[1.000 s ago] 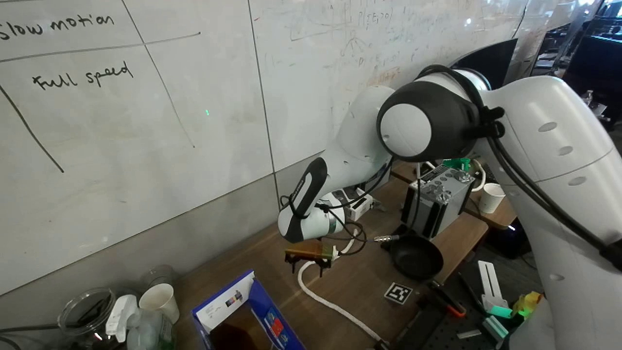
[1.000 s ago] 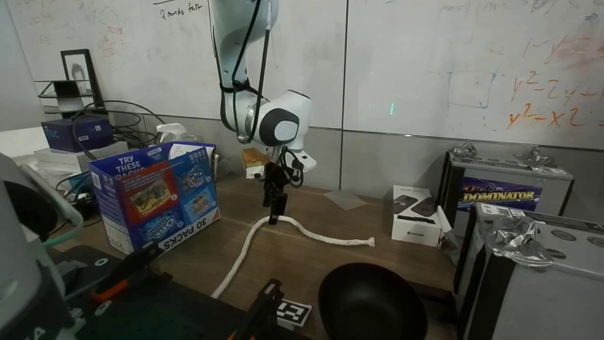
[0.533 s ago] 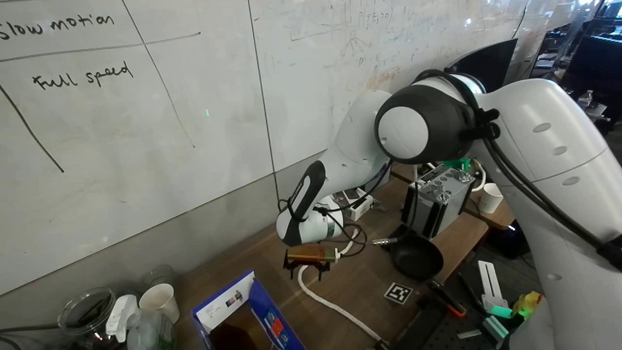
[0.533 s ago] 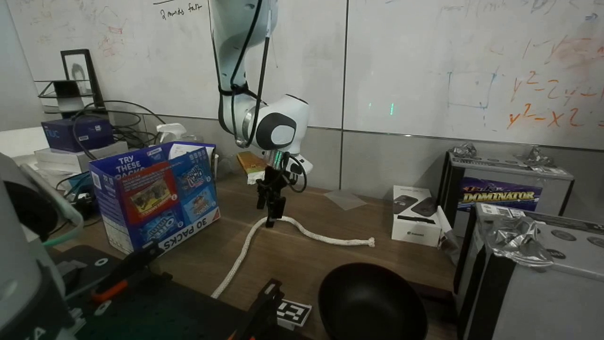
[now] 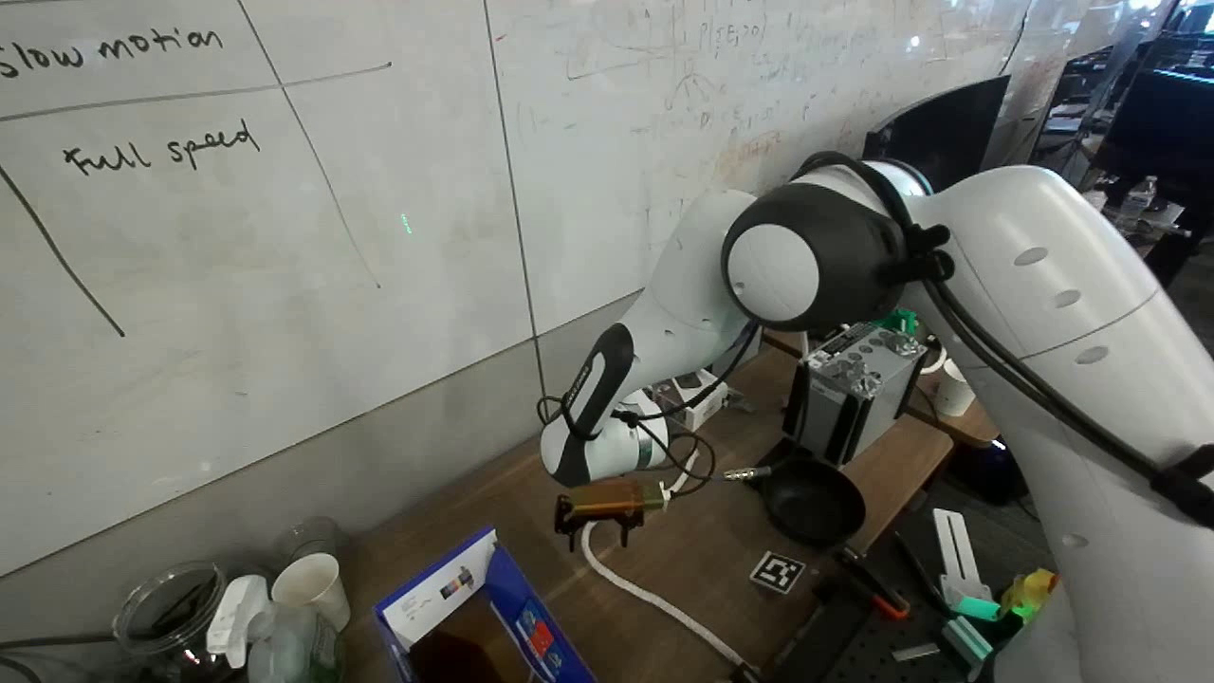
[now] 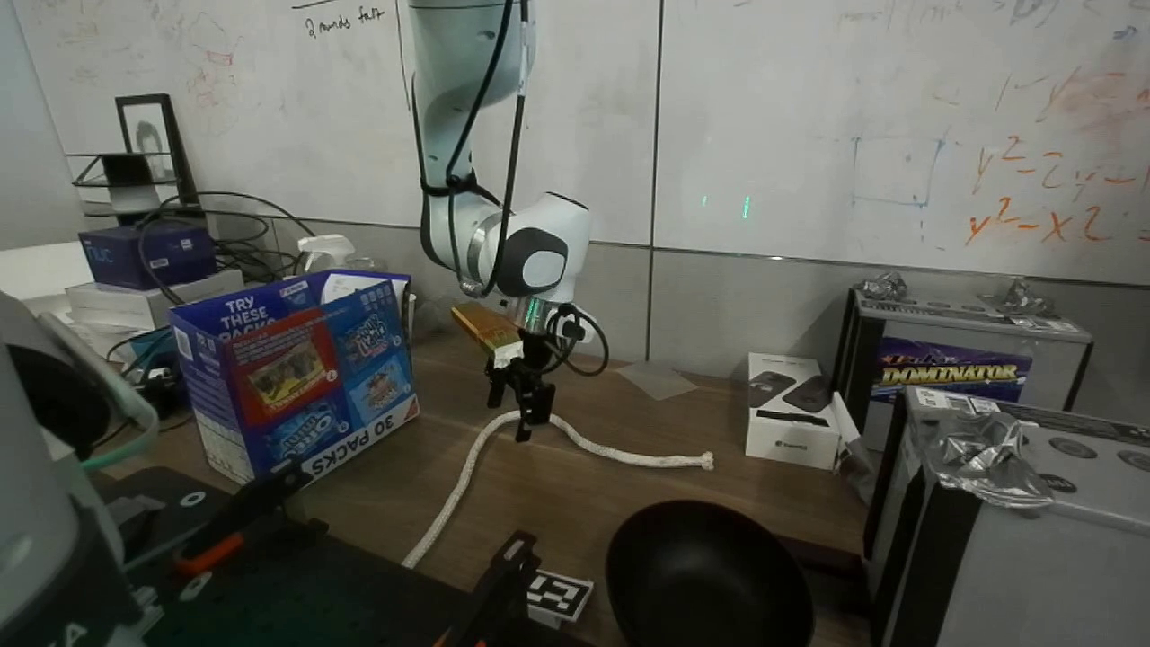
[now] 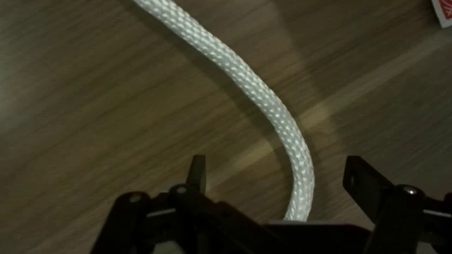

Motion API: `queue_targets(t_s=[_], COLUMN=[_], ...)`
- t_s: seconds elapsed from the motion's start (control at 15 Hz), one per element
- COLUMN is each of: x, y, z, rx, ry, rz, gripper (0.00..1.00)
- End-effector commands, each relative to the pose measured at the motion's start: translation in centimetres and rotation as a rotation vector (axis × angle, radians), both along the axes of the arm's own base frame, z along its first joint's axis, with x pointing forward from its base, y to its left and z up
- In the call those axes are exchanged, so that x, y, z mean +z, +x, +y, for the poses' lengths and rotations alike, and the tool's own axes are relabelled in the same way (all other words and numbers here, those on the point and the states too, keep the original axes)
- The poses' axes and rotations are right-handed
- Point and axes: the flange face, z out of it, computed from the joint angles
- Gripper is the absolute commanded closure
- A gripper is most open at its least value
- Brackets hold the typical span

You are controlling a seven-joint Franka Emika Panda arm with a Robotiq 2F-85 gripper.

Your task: Put the ropes into the box.

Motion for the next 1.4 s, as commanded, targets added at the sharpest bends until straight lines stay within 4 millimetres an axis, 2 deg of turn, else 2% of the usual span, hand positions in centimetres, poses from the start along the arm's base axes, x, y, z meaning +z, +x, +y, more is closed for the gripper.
queue_targets(t_s=[0.0,0.4,1.33], x=[-0.68,-0.56,-0.98], y=[0.95,1.76,1.47], z=[0.53,0.84,1.42], rx=[0.085,0.178,0.291], ry=[-0.011,-0.038,-0.071], rz=[-0.038,-0.087,-0.154], gripper=[0.00,0.00,0.00])
